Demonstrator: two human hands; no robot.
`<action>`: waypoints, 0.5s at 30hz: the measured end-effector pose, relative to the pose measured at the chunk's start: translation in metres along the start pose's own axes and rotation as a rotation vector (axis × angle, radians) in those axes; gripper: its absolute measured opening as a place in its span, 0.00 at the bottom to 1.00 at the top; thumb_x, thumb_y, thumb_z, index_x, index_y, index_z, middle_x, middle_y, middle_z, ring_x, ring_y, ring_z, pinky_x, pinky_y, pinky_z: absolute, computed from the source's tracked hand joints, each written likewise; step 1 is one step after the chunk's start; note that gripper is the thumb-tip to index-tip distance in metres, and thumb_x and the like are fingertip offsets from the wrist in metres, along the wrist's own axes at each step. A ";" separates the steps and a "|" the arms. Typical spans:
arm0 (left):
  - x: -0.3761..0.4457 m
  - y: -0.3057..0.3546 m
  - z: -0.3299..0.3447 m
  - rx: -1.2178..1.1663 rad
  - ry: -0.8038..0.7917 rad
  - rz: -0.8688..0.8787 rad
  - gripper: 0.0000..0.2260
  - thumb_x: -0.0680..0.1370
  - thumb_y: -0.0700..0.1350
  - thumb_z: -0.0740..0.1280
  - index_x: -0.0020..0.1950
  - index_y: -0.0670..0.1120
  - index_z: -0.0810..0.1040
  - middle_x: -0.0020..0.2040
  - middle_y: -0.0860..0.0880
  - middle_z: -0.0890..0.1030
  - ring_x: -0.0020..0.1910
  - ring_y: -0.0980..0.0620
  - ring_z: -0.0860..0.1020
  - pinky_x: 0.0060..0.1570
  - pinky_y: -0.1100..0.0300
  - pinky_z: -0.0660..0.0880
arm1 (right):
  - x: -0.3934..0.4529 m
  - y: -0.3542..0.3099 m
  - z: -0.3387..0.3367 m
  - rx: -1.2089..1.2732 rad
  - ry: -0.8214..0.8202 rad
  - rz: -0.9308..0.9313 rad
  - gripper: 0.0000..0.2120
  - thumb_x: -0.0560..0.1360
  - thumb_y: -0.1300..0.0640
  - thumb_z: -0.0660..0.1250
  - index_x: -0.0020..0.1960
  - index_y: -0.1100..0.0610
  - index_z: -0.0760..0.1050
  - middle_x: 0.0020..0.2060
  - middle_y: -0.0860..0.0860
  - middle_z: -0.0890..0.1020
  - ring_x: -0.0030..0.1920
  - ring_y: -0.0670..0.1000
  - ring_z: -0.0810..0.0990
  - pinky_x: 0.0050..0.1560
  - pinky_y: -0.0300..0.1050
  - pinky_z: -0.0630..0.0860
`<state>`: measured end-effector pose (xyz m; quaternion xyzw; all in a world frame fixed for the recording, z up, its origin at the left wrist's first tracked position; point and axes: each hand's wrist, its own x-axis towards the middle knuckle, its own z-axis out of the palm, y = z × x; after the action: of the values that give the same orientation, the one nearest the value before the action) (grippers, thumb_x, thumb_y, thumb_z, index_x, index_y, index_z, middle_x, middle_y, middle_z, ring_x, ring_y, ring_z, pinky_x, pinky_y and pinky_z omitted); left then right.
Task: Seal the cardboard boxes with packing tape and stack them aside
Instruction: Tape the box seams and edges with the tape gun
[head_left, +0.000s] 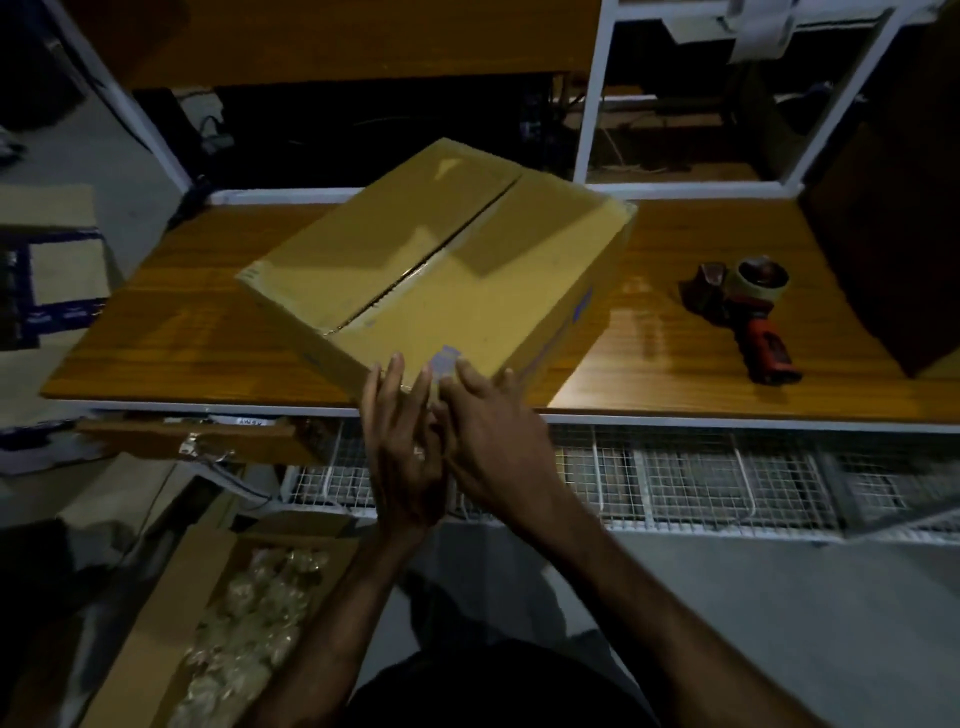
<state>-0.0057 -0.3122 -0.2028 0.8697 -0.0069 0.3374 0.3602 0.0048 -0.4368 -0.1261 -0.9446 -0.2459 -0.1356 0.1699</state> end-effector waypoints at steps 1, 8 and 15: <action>-0.004 -0.008 -0.011 -0.009 0.017 -0.022 0.20 0.84 0.44 0.64 0.75 0.42 0.76 0.80 0.40 0.67 0.83 0.39 0.58 0.80 0.54 0.55 | 0.006 -0.013 -0.005 0.053 -0.081 0.031 0.10 0.84 0.50 0.66 0.57 0.54 0.82 0.66 0.55 0.82 0.58 0.60 0.81 0.52 0.58 0.81; 0.005 -0.045 -0.045 0.042 -0.039 -0.061 0.19 0.81 0.54 0.69 0.69 0.48 0.82 0.79 0.46 0.70 0.82 0.42 0.61 0.76 0.46 0.63 | 0.100 0.070 -0.021 0.037 -0.118 0.293 0.17 0.86 0.41 0.60 0.54 0.50 0.83 0.45 0.49 0.84 0.44 0.50 0.83 0.49 0.53 0.83; 0.036 -0.103 -0.083 -0.234 -0.186 -0.086 0.19 0.82 0.51 0.67 0.70 0.46 0.80 0.80 0.46 0.67 0.83 0.43 0.59 0.75 0.43 0.68 | 0.123 0.169 -0.016 -0.070 -0.140 0.399 0.24 0.87 0.42 0.55 0.76 0.52 0.74 0.79 0.57 0.69 0.78 0.60 0.67 0.74 0.64 0.69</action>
<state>0.0000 -0.1750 -0.2033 0.8488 -0.0423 0.2367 0.4709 0.1917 -0.5306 -0.1125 -0.9870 -0.0605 -0.0418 0.1430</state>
